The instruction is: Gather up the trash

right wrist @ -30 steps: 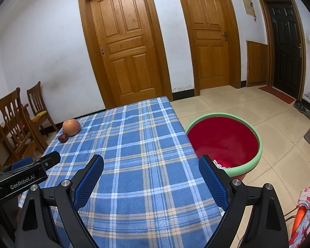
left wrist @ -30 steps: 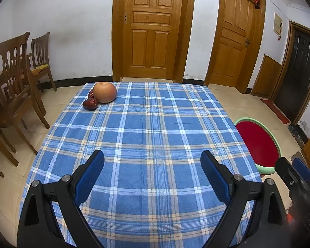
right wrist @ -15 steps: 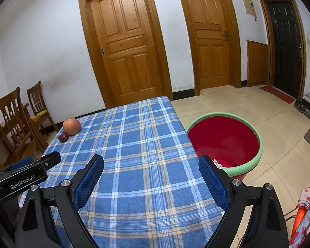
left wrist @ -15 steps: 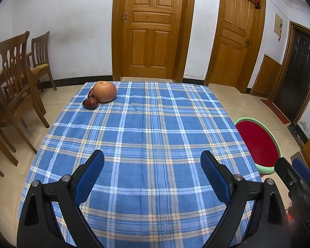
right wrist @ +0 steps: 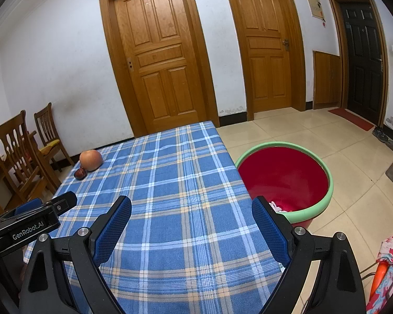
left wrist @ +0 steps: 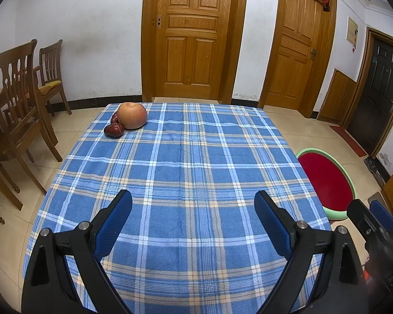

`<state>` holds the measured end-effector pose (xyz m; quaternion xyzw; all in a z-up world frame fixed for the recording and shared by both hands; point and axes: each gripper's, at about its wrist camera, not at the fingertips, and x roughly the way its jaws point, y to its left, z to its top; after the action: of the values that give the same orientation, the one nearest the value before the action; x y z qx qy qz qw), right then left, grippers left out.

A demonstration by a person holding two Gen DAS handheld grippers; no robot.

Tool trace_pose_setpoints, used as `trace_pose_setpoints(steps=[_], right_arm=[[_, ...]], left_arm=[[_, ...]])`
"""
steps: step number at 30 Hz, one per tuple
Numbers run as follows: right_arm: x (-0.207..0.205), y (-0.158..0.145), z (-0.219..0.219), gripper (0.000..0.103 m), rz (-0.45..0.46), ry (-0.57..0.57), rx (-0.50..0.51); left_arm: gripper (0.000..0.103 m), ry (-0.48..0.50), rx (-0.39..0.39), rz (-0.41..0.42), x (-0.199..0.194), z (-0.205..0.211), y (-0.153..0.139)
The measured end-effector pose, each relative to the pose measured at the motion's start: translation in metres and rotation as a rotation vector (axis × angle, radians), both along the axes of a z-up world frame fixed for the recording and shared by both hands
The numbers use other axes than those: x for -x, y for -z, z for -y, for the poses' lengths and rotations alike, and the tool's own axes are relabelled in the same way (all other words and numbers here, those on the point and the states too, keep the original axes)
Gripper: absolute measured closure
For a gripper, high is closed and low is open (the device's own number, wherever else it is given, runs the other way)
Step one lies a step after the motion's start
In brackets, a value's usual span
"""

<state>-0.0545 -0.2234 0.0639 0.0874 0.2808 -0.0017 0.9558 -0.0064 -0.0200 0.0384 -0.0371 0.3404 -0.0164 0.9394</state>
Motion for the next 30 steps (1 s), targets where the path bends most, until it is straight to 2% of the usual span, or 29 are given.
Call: trace_pose_setpoints(steps=[30], right_arm=[[0.0006, 0.0001, -0.0008, 0.01, -0.001, -0.001, 0.0]], left_arm=[[0.01, 0.001, 0.001, 0.001, 0.0008, 0.0009, 0.0004]])
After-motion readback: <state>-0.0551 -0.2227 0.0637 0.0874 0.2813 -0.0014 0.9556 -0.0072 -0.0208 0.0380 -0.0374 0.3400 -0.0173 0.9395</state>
